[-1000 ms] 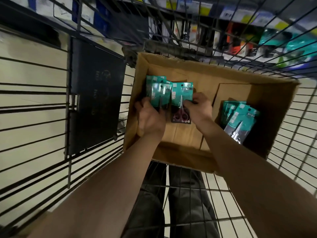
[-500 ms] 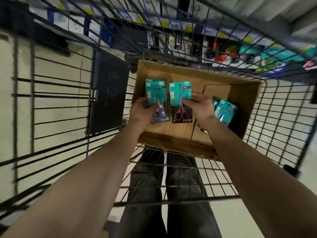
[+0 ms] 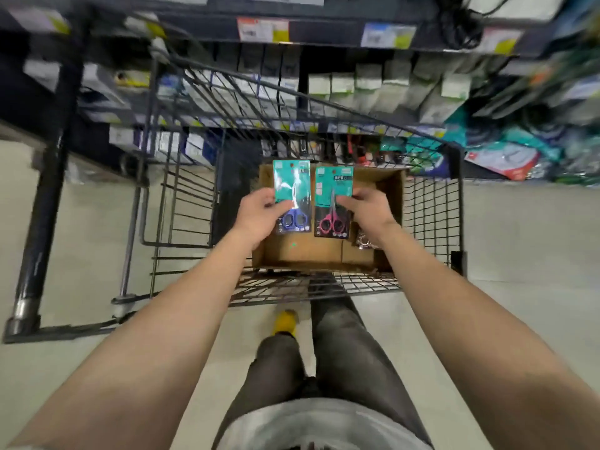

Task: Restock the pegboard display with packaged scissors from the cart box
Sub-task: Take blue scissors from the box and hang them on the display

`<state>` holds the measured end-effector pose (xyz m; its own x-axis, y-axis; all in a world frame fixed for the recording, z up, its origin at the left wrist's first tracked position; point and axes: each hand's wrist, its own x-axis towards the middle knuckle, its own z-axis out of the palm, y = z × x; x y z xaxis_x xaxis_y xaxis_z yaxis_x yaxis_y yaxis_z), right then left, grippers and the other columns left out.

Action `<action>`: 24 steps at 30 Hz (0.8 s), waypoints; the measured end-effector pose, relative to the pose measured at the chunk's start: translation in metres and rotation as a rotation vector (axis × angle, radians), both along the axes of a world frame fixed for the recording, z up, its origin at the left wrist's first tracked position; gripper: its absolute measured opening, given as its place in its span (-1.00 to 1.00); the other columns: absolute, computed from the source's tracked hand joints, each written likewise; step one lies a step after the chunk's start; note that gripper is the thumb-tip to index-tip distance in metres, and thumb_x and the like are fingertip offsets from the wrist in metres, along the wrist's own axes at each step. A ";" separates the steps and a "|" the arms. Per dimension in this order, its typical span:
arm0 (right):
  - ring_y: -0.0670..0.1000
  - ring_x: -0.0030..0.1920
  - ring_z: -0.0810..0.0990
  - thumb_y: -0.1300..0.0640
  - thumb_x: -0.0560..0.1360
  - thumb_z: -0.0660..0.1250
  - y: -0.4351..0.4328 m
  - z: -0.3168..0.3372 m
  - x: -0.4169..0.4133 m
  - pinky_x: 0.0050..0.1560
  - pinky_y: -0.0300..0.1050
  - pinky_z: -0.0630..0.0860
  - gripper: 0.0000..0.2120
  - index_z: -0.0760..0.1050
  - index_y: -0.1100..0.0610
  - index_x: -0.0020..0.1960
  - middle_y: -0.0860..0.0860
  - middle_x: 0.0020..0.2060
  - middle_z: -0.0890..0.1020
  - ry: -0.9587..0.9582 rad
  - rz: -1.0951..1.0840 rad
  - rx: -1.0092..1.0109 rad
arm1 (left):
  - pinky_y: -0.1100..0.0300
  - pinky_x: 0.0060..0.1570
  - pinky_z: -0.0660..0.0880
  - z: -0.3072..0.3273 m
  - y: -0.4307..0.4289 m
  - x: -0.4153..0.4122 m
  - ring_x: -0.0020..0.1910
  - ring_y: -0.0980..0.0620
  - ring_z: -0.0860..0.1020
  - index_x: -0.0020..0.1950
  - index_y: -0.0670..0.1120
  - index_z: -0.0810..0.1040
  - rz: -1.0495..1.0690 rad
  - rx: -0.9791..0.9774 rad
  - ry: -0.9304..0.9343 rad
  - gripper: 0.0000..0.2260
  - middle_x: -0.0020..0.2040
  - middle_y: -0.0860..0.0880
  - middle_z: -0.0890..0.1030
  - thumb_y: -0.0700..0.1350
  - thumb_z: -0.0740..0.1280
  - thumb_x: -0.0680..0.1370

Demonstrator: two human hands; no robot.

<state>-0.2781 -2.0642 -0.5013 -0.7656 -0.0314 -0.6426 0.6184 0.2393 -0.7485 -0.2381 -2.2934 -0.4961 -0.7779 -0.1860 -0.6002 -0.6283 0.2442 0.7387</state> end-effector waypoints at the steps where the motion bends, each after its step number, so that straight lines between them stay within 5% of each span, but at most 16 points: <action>1: -0.02 0.02 0.75 0.14 0.56 0.47 0.004 0.015 0.009 0.02 -0.08 0.68 -0.97 0.67 0.06 0.00 0.04 0.08 0.75 0.022 -0.015 0.020 | 0.18 0.06 0.64 0.012 0.000 0.005 0.05 0.14 0.70 0.25 -0.05 0.65 -0.035 0.004 0.028 -0.71 0.12 0.04 0.73 -0.05 0.51 0.54; 4: -0.10 -0.08 0.73 0.15 0.57 0.45 0.018 0.055 0.038 -0.21 -0.31 0.60 -0.97 0.65 0.11 -0.02 0.01 0.04 0.74 0.127 -0.095 0.054 | 0.21 0.11 0.60 0.048 0.005 0.021 0.06 0.12 0.68 0.24 -0.09 0.64 -0.097 0.030 0.115 -0.72 0.10 0.02 0.71 -0.09 0.52 0.55; 7: -0.03 -0.09 0.74 0.19 0.55 0.47 0.037 0.097 0.064 -0.10 -0.12 0.66 -0.92 0.64 0.04 -0.10 0.07 0.01 0.75 0.209 -0.176 0.056 | 0.14 0.19 0.59 0.082 0.019 0.032 0.11 0.05 0.67 0.24 -0.10 0.63 -0.160 0.046 0.185 -0.71 0.14 -0.04 0.70 -0.12 0.53 0.54; 10: 0.10 -0.01 0.76 0.22 0.54 0.47 0.063 0.135 0.086 0.10 0.14 0.68 -0.94 0.67 0.09 -0.09 0.10 -0.02 0.76 0.281 -0.250 0.055 | 0.18 0.07 0.59 0.119 0.044 0.035 0.06 0.09 0.66 0.14 -0.01 0.61 -0.261 0.064 0.246 -0.79 0.09 0.00 0.69 -0.12 0.53 0.54; 14: 0.17 0.00 0.76 0.18 0.56 0.45 0.114 0.184 0.109 0.10 0.20 0.67 -0.95 0.67 0.09 -0.07 0.11 -0.05 0.77 0.385 -0.344 0.105 | 0.12 0.18 0.57 0.169 0.094 0.031 0.11 0.04 0.64 0.03 0.06 0.60 -0.446 0.091 0.344 -0.85 0.04 0.06 0.67 -0.09 0.53 0.54; 19: 0.12 -0.03 0.77 0.14 0.55 0.46 0.199 0.231 0.134 0.06 0.18 0.68 -0.88 0.67 -0.03 -0.14 0.02 -0.06 0.77 0.465 -0.479 0.213 | 0.20 0.12 0.53 0.219 0.181 0.019 0.12 0.10 0.63 0.17 0.04 0.60 -0.627 0.086 0.425 -0.75 0.10 0.08 0.67 0.01 0.52 0.53; 24: 0.06 -0.06 0.75 0.13 0.52 0.48 0.301 0.263 0.166 0.01 0.21 0.67 -0.91 0.68 -0.04 -0.13 0.00 -0.08 0.77 0.536 -0.627 0.277 | 0.26 -0.01 0.63 0.254 0.292 0.019 -0.03 0.17 0.68 0.22 -0.08 0.61 -0.731 0.171 0.472 -0.77 0.07 0.02 0.71 -0.11 0.49 0.57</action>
<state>-0.1124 -1.7636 -0.2385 -0.7909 0.6015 -0.1127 0.2783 0.1895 -0.9416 -0.2186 -2.0010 -0.2425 -0.8406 0.5171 -0.1610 0.0209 0.3279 0.9445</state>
